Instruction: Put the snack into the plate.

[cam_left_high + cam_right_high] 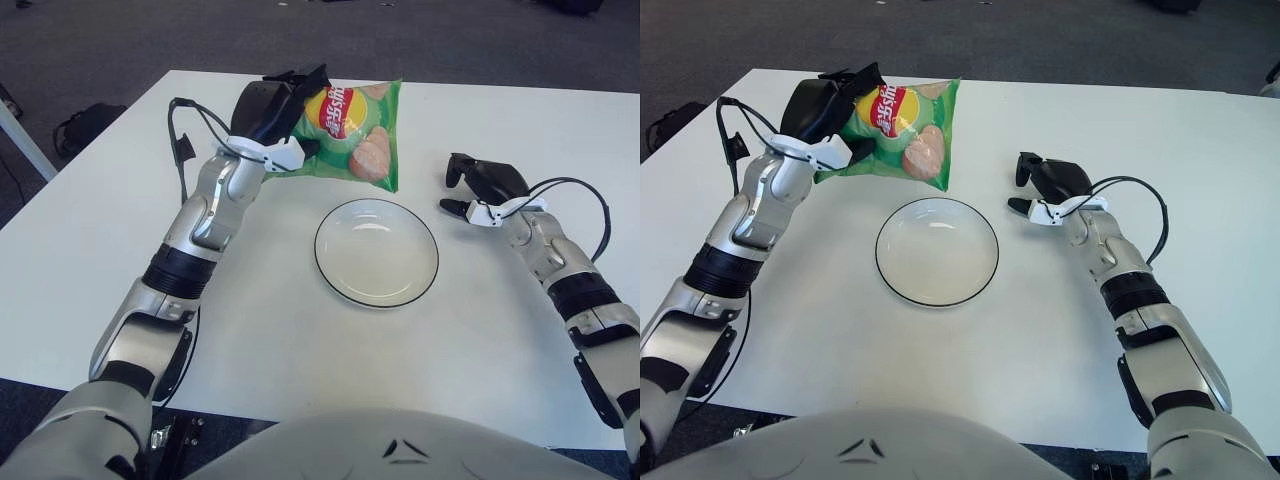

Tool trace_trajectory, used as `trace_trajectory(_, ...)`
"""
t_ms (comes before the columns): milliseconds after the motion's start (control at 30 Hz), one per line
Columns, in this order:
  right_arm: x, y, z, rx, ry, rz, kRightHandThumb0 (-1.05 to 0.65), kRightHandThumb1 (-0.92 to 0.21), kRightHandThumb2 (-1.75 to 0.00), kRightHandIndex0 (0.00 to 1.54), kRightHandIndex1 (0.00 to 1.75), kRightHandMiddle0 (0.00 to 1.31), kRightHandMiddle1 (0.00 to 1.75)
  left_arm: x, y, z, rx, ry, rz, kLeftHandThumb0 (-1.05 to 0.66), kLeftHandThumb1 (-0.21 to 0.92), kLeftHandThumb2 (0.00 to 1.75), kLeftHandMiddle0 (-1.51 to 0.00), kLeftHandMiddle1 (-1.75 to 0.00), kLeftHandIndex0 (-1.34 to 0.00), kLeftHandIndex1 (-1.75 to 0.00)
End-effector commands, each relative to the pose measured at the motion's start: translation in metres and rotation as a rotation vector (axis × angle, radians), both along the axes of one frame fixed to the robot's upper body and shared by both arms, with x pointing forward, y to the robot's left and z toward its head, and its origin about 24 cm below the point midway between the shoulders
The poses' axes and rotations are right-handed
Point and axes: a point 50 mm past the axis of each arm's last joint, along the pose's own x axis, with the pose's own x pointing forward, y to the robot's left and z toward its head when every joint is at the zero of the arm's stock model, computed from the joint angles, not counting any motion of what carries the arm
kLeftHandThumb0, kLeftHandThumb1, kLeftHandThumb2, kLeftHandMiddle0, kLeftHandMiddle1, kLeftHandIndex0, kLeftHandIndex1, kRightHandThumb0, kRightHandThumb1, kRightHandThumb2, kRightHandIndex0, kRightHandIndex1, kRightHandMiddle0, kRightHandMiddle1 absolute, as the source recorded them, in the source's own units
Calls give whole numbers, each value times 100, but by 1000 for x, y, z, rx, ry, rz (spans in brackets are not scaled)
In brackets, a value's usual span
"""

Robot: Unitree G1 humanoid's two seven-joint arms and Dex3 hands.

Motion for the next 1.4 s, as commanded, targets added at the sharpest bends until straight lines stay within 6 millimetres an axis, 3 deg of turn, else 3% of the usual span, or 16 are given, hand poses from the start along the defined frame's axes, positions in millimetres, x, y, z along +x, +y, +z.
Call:
trace_trajectory(0, -29, -11, -58, -51, 246, -43, -1, -46, -111, 58, 160, 29, 175, -8, -6, -1, -5, -24, -65, 0, -7, 175, -91, -170, -68, -175)
trace_trajectory(500, -29, -14, -58, -44, 236, -49, -1, -37, -126, 61, 174, 34, 170, -22, -33, -9, 31, -12, -204, 0, -8, 175, -91, -169, -69, -175)
trace_trajectory(567, -29, -13, -57, -44, 237, -50, -1, -38, -125, 52, 174, 38, 172, -22, -35, -12, 41, -1, -221, 0, -8, 175, -92, -169, -69, -175)
trace_trajectory(700, -30, -13, -57, -45, 236, -50, -1, -39, -124, 52, 175, 38, 172, -23, -39, -18, 65, 25, -255, 0, -8, 175, -92, -169, -68, -175)
trace_trajectory(867, -30, -12, -57, -41, 233, -54, -1, -38, -125, 57, 175, 35, 171, -27, -43, -30, 148, 100, -302, 0, -7, 175, -91, -171, -68, -175)
trace_trajectory(1067, -30, -11, -57, -43, 229, -54, -1, -40, -123, 45, 175, 42, 174, -29, -47, -38, 221, 140, -336, 0, -6, 173, -90, -171, -66, -175)
trace_trajectory(1233, -31, -8, -54, -42, 221, -50, -1, -39, -124, 45, 175, 43, 174, -30, -52, -44, 318, 128, -359, 0, -4, 171, -88, -171, -65, -175)
trace_trajectory(1300, -32, -7, -53, -42, 218, -49, -1, -37, -126, 46, 175, 45, 174, -30, -53, -46, 371, 119, -368, -1, -5, 171, -89, -173, -70, -166)
trace_trajectory(1367, -32, -6, -53, -43, 217, -49, -1, -35, -128, 47, 175, 46, 175, -31, -53, -48, 405, 111, -376, -1, 6, 160, -75, -174, -65, -170)
